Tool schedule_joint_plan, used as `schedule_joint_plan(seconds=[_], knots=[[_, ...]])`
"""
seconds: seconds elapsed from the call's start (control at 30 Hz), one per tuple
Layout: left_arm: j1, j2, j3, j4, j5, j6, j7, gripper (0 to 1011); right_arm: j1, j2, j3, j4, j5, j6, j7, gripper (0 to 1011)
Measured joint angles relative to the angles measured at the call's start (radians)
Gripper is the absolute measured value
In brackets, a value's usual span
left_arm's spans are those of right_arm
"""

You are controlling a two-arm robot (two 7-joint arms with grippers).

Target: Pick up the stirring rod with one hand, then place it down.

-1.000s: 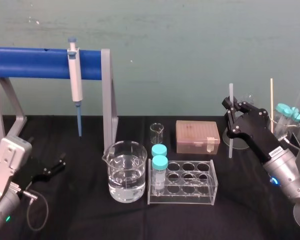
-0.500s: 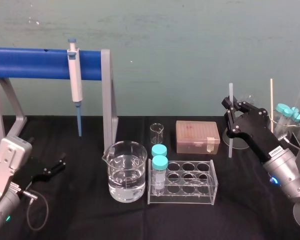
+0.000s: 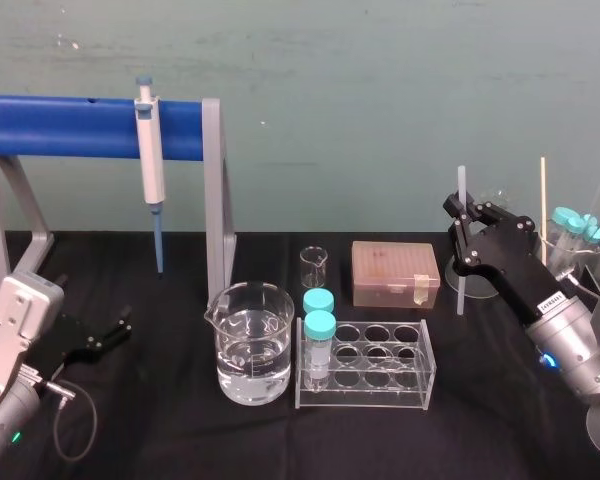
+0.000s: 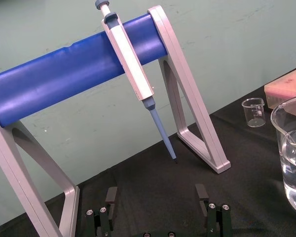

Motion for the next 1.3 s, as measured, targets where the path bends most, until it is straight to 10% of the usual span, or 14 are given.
schedule_joint_plan(seconds=[1.3], knots=[[0.0,0.0,0.0,0.0,0.0,0.0,0.0,1000,0.0,0.0,0.0,0.0,0.0,-0.001,0.0,72]])
